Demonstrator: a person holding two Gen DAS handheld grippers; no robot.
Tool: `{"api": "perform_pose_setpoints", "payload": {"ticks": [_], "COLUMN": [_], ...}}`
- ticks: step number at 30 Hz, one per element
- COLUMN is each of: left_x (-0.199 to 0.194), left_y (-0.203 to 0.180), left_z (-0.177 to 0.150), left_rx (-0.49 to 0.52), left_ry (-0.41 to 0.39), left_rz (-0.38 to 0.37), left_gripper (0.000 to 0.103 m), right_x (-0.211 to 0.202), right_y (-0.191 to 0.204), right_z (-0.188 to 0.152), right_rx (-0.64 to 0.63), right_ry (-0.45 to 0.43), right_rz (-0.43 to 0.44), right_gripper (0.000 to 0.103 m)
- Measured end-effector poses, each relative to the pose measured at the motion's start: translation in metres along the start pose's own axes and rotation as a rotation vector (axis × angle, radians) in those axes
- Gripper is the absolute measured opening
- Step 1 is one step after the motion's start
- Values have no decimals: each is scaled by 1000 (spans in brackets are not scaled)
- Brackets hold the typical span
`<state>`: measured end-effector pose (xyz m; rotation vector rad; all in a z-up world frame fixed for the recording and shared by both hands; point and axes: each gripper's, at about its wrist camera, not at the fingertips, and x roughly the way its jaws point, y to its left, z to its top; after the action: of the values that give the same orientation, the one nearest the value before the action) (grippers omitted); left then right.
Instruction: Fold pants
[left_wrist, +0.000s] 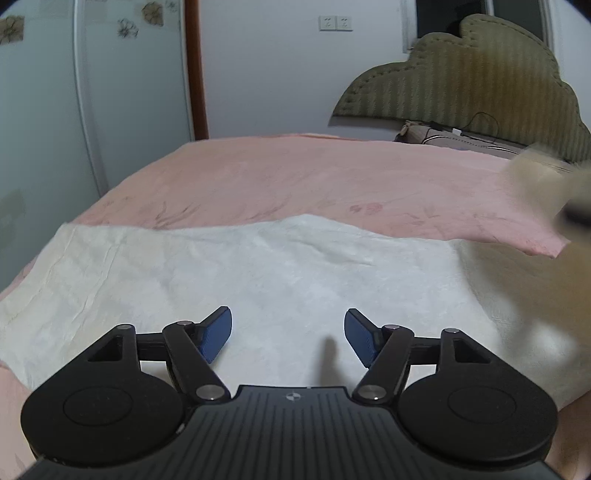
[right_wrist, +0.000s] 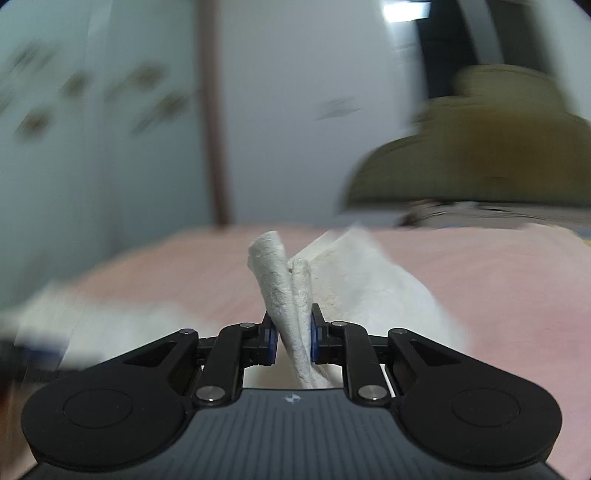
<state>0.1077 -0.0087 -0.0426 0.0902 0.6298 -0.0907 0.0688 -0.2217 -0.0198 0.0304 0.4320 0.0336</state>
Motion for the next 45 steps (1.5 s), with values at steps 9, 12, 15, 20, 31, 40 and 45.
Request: {"api": "perform_pose_setpoints", "payload": {"ticks": [9, 12, 15, 20, 31, 40, 45], "left_x": [2, 1, 1, 10, 77, 49, 48], "left_y": [17, 17, 20, 31, -9, -2, 8], "left_z": [-2, -3, 0, 11, 39, 38, 32], "left_rx": [-65, -80, -102, -268, -424, -310, -276], "left_ry": [12, 5, 14, 95, 192, -14, -18], "left_rz": [22, 21, -34, -334, -536, -385, -227], "left_gripper": [72, 72, 72, 72, 43, 14, 14], "right_x": [14, 14, 17, 6, 4, 14, 29], "right_y": [37, 43, 52, 37, 52, 79, 83], "right_z": [-26, -26, -31, -25, -23, -22, -22], "right_rx": [-92, -110, -155, -56, -173, -270, -297], "right_ry": [80, 47, 80, 9, 2, -37, 21], "right_rz": [42, 78, 99, 126, 125, 227, 239], "right_gripper": [16, 16, 16, 16, 17, 17, 17]}}
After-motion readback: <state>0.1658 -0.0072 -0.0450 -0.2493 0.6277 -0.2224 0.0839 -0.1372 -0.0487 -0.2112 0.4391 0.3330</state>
